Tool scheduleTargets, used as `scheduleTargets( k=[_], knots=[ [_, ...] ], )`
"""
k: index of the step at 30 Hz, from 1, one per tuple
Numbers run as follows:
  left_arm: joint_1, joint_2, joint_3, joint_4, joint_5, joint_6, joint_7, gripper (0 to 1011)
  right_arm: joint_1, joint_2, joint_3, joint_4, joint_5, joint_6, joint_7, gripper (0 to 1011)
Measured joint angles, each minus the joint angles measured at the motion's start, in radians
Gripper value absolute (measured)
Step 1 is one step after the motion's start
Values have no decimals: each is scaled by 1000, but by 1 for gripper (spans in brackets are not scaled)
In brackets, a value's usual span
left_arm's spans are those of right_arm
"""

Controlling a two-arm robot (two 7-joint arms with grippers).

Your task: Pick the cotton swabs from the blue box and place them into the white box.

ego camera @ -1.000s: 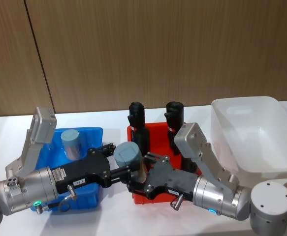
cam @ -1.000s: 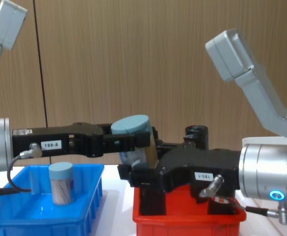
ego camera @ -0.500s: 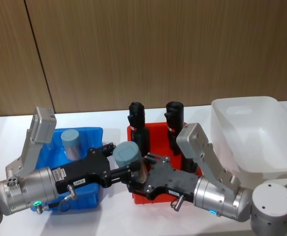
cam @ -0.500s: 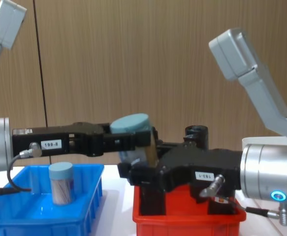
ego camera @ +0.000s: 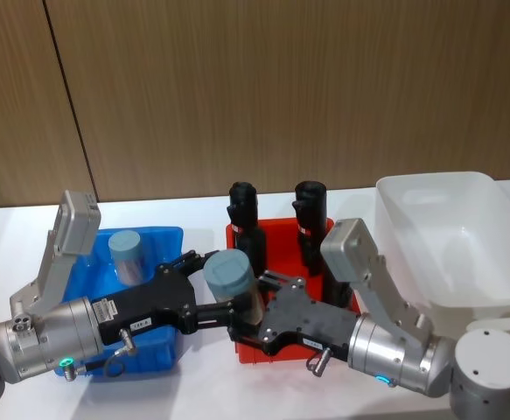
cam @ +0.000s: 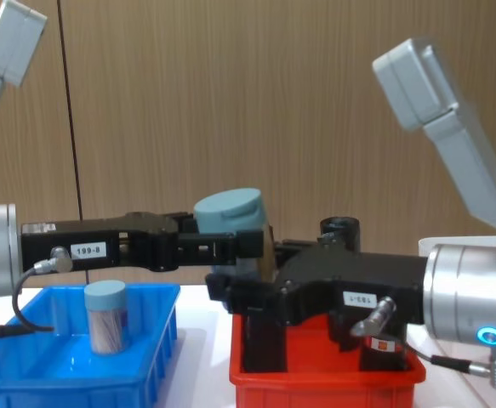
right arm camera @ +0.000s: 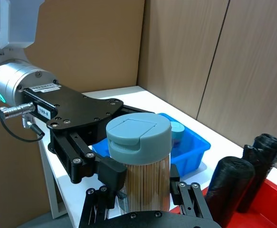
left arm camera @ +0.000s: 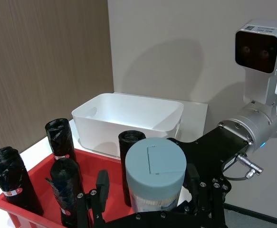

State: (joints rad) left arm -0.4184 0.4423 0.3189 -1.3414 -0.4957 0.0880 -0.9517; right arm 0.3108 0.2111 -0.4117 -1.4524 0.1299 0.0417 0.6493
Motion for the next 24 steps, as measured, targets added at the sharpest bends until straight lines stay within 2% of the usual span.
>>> scheduleTargets(
  k=[14,19,24],
  knots=[
    [0,0,0,0,-1,0,0,1004,-36,52,33,-44,56,-4,-55,636],
    [0,0,0,0,-1,0,0,1004,-53,79,53,-59,83,-7,-81,636],
    [0,0,0,0,-1,0,0,1004,-81,123,85,-87,125,-12,-124,636]
  ],
)
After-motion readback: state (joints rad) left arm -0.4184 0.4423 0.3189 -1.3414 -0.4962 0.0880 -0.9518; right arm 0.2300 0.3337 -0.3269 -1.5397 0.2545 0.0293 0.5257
